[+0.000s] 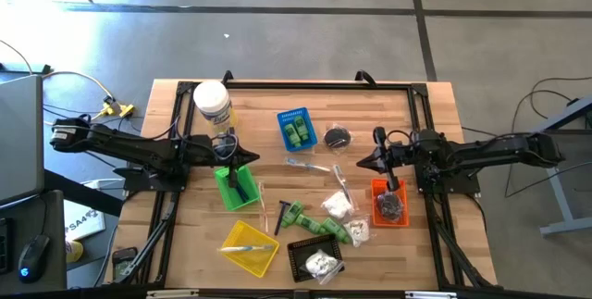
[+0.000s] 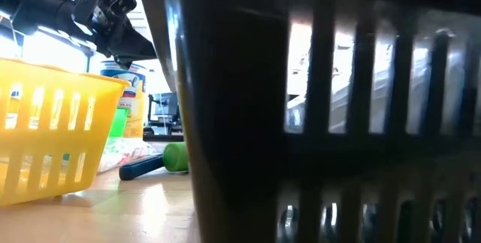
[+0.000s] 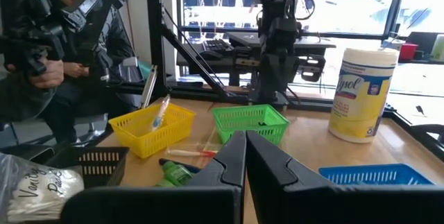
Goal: Pick & Place Travel size toiletries
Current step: Put the razor into the green bin
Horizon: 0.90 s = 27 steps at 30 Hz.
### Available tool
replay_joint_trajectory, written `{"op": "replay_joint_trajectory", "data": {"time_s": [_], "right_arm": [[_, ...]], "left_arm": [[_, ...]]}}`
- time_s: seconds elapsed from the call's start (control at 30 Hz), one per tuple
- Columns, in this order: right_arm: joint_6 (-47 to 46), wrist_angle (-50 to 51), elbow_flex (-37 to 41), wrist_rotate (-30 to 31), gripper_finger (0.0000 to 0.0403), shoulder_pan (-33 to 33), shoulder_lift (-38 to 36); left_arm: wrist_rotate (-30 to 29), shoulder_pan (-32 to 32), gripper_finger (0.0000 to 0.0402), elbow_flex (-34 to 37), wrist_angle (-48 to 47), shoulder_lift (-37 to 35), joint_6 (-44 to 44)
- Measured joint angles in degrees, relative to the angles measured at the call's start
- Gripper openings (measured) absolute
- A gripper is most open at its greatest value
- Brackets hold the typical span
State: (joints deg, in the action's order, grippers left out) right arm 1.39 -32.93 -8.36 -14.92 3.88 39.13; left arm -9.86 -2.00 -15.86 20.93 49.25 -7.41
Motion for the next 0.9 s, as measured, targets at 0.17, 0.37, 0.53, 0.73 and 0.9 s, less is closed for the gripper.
{"op": "replay_joint_trajectory", "data": {"time_s": [0.17, 0.37, 0.53, 0.73, 0.9], "right_arm": [[0.0, -1.8, 0.0, 0.0, 0.0005, 0.0, 1.6], [0.0, -3.8, 0.0, 0.0, 0.0005, 0.0, 3.5], [0.0, -4.5, 0.0, 0.0, 0.0005, 0.0, 4.2], [0.0, -4.6, 0.0, 0.0, 0.0005, 0.0, 4.2], [0.0, -5.3, 0.0, 0.0, 0.0005, 0.0, 4.2]], "left_arm": [[-0.2, 0.0, 0.0000, 0.0, 0.1, 0.0, 0.2], [0.3, 0.0, 0.0000, 0.0, 0.0, 0.0, -0.4], [1.9, 0.0, 0.0000, 0.0, 0.0, 0.0, -1.9], [7.6, -2.1, 0.0000, -2.4, -5.6, 1.3, -0.6], [6.4, -6.1, 0.0000, -12.1, -17.3, 10.0, -0.1]]}}
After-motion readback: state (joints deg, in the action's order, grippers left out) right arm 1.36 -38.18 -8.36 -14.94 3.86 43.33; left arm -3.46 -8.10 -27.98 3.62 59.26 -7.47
